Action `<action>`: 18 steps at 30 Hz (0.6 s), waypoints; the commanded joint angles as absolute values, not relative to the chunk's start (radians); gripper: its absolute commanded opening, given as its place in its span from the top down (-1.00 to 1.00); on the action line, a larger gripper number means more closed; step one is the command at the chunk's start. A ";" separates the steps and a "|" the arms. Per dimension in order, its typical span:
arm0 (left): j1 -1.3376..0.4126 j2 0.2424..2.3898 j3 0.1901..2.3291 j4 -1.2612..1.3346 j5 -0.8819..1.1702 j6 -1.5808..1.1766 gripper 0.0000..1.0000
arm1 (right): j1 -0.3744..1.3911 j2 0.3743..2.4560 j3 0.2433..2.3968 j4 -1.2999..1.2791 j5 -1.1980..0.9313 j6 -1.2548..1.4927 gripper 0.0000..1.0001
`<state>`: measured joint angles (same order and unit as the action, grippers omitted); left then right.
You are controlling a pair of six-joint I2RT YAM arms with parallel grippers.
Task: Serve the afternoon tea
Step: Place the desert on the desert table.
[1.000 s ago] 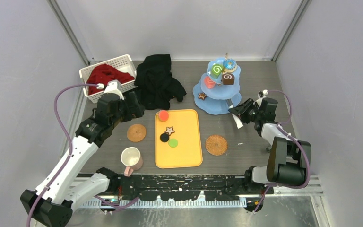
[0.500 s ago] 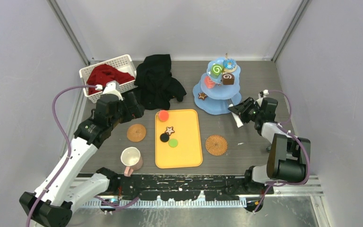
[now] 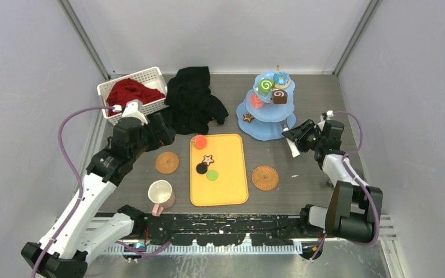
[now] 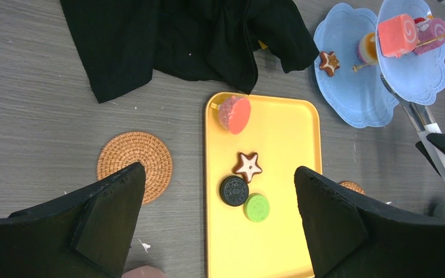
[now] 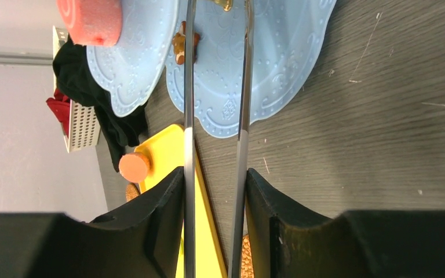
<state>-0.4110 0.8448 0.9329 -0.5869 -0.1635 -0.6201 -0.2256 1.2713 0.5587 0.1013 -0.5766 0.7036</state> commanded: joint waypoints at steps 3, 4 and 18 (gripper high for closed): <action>-0.407 0.849 0.945 -0.557 -0.155 -0.608 -0.99 | -0.232 1.107 0.580 -0.072 -0.573 0.639 0.13; -0.407 0.851 0.944 -0.555 -0.152 -0.606 -0.99 | -0.232 1.079 0.578 -0.119 -0.576 0.627 0.14; -0.407 0.924 0.963 -0.513 -0.124 -0.609 -0.99 | -0.141 0.761 0.627 -0.677 -0.696 0.432 0.30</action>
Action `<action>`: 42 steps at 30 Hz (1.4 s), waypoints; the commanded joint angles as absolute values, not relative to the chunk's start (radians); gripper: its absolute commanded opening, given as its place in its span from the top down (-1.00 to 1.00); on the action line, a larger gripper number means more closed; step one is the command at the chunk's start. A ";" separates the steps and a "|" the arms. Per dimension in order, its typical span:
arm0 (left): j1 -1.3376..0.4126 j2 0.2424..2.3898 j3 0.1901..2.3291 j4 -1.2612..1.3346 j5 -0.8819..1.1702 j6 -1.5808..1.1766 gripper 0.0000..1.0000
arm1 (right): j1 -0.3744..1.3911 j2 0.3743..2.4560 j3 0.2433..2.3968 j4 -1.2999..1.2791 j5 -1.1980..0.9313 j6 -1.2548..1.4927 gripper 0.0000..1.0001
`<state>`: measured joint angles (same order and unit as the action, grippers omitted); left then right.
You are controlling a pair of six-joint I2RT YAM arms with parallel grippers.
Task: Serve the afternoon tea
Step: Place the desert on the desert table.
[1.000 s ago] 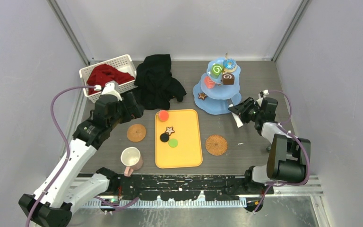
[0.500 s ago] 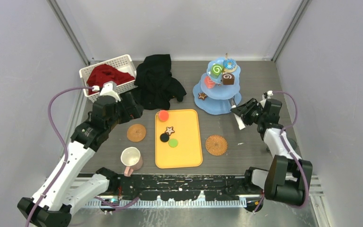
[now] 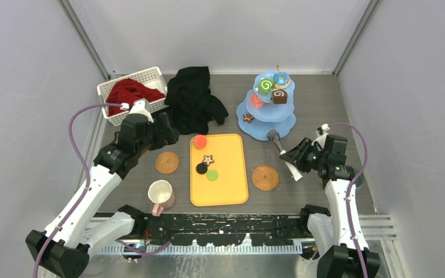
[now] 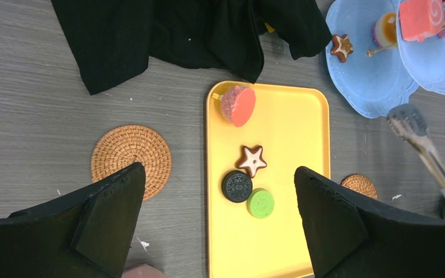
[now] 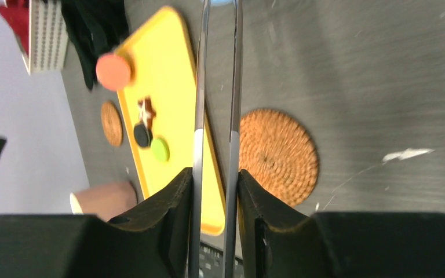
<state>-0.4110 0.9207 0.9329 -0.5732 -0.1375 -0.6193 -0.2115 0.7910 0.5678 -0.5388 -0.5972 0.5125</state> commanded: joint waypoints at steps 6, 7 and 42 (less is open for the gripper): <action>-0.407 0.935 0.965 -0.487 -0.139 -0.635 -0.99 | 0.002 0.695 0.640 -0.690 -0.736 0.452 0.27; -0.407 0.945 0.968 -0.485 -0.137 -0.635 -0.99 | 0.031 0.682 0.626 -0.650 -0.755 0.481 0.27; -0.408 0.890 0.986 -0.578 -0.228 -0.614 -0.99 | 0.733 1.371 0.973 -0.166 -0.137 0.576 0.63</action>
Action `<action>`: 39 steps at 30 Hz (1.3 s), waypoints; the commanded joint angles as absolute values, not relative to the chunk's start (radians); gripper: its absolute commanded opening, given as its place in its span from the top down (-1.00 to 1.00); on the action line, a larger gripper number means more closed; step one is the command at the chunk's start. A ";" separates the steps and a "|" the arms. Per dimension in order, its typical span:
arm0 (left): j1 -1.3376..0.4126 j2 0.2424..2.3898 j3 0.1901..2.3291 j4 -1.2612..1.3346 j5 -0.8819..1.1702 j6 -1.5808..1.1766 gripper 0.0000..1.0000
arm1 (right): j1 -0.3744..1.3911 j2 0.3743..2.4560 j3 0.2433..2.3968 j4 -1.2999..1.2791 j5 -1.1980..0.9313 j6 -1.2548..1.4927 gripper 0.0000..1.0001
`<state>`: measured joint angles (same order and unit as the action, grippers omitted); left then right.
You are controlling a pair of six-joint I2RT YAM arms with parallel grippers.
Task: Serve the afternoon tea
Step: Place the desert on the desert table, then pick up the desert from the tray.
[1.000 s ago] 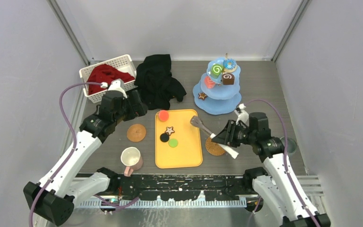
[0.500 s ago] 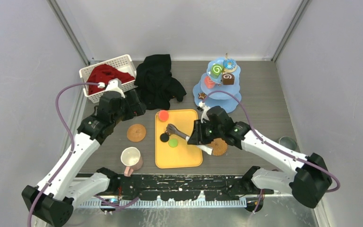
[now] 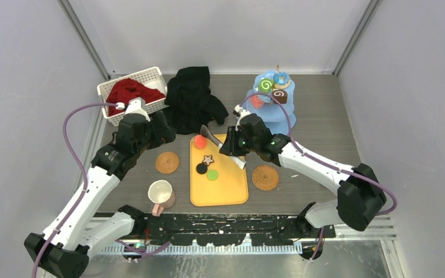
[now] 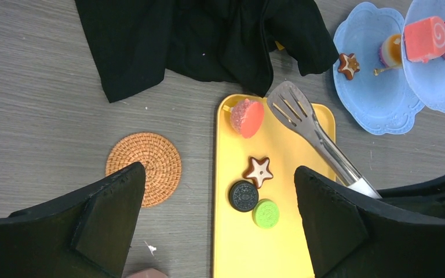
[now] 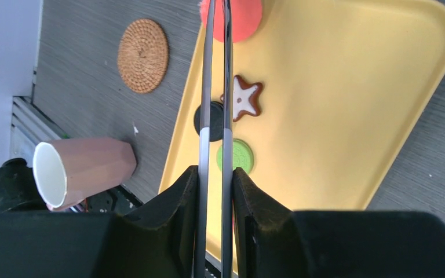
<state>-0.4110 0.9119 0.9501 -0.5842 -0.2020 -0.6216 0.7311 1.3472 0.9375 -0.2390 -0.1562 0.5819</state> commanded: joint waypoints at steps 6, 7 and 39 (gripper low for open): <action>-0.407 0.889 0.986 -0.575 -0.231 -0.601 -0.99 | 0.733 1.377 0.901 -0.163 -0.152 0.591 0.65; -0.407 0.890 0.987 -0.574 -0.232 -0.601 -0.99 | 0.733 1.373 0.886 -0.163 -0.158 0.594 0.66; -0.407 0.865 0.980 -0.610 -0.267 -0.585 -0.99 | 0.733 1.406 1.066 -0.155 -0.205 0.558 0.70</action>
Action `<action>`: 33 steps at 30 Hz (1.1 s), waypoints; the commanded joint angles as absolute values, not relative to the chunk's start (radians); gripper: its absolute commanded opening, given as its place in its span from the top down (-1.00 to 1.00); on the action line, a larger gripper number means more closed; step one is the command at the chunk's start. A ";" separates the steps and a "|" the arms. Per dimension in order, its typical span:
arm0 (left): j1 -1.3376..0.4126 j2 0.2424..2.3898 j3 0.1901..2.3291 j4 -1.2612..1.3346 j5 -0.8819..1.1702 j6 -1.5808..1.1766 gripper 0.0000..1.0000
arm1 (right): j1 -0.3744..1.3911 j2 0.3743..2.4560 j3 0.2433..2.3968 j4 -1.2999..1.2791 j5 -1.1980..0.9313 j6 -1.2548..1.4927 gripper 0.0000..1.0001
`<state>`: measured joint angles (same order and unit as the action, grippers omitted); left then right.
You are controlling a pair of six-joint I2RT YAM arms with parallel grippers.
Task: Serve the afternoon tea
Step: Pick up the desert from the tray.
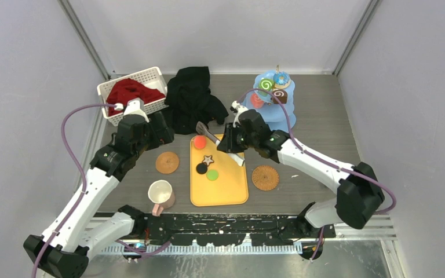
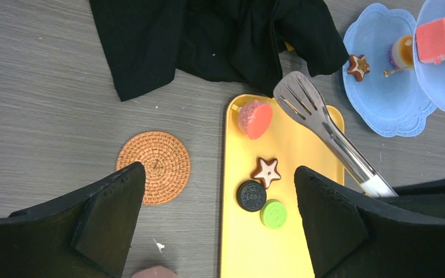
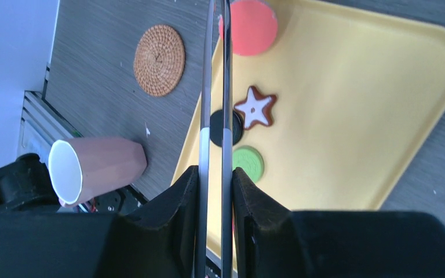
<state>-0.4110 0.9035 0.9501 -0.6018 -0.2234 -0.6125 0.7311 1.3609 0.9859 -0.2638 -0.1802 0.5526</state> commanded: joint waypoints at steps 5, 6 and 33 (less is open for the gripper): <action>-0.407 0.849 0.975 -0.622 -0.276 -0.581 -0.99 | 0.733 1.494 1.124 -0.158 -0.249 0.559 0.70; -0.407 0.846 0.974 -0.625 -0.276 -0.582 -0.99 | 0.734 1.503 1.130 -0.157 -0.264 0.561 0.70; -0.407 0.892 0.969 -0.580 -0.224 -0.596 -0.99 | 0.734 1.213 0.932 -0.398 -0.144 0.524 0.70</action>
